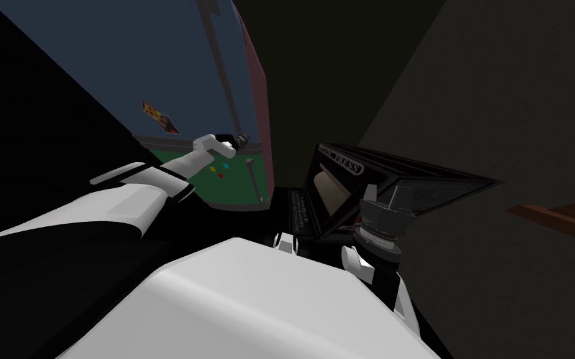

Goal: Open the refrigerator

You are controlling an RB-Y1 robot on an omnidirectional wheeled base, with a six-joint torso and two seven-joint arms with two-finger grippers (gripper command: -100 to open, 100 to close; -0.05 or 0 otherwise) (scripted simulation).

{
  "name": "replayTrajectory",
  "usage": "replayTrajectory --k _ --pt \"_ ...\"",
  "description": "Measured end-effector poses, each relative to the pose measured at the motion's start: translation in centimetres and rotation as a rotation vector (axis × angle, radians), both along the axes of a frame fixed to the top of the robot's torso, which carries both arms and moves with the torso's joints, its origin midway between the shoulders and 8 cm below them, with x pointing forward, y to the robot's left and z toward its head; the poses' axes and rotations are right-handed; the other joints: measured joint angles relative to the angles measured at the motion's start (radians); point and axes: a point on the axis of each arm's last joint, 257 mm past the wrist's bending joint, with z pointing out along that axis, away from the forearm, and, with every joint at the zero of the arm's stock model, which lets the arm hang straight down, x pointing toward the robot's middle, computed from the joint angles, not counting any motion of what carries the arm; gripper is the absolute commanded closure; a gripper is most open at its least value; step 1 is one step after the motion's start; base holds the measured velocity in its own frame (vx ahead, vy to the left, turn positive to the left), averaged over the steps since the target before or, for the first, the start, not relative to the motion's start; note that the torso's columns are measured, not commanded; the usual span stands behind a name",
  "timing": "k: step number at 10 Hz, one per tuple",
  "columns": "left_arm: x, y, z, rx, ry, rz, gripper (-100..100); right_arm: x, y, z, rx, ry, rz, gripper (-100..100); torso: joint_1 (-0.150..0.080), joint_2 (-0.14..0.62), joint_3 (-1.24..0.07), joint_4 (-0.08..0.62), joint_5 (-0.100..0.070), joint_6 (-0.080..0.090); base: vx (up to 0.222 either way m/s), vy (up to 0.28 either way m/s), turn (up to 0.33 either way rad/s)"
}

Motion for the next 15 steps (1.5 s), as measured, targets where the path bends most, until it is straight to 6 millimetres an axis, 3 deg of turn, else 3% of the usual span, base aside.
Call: replayTrajectory --k 4,5,15 --pt "-0.4 3.3 1.0 -0.007 -0.028 0.022 -100 0.0 0.0 0.0 0.0 0.0 0.0 0 0.0 0.0 0.0 0.0 0.0 0.0 0.009 -0.047 0.0" --pt "-0.4 3.3 1.1 -0.006 -0.029 0.021 100 0.0 0.0 0.0 0.0 0.0 0.0 0 0.002 0.001 0.0 0.0 0.001 0.0 -0.013 0.04 0.004" --pt "-0.1 -4.7 -0.6 -0.005 0.01 -0.019 100 0.0 0.0 0.0 0.0 0.0 0.0 0 0.001 -0.001 -0.001 -0.002 0.001 0.0 -0.012 0.07 0.003"
